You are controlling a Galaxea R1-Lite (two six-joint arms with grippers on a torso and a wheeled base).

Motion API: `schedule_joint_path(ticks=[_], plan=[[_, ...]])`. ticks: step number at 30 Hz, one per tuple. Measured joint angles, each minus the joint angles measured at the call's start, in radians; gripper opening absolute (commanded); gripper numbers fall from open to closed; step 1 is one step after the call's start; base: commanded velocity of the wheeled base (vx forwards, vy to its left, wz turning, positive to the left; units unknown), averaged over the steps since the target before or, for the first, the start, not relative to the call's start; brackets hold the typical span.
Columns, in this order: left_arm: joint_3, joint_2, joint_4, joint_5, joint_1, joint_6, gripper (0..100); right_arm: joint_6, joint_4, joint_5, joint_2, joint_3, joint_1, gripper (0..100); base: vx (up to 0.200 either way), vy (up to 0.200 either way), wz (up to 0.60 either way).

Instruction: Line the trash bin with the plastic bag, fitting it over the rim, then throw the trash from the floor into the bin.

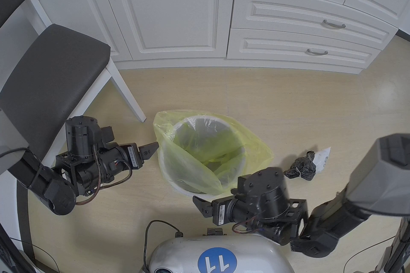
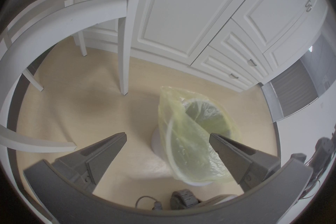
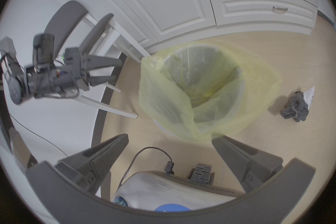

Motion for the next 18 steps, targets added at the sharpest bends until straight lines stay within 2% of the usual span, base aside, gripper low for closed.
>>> schedule_joint_path(ticks=[4,9,11,14,18], plan=[[0.034,0.043,-0.143,-0.012,-0.021,-0.034,100,-0.003,0.066,0.014,-0.104,0.021,-0.018,100,0.000,0.000,0.00],[0.060,0.148,-0.374,-0.014,-0.048,-0.072,100,-0.014,0.092,0.022,-0.183,0.033,-0.040,100,0.000,0.000,0.00],[0.062,0.194,-0.426,-0.012,-0.061,-0.082,100,-0.017,0.097,0.024,-0.198,0.034,-0.053,100,0.000,0.000,0.00],[0.042,0.254,-0.441,0.002,-0.078,-0.091,100,-0.021,0.103,0.027,-0.207,0.029,-0.082,100,0.000,0.000,0.00],[-0.022,0.300,-0.373,0.061,-0.089,-0.096,100,-0.022,0.105,0.027,-0.211,0.022,-0.108,100,0.000,0.000,0.00]])
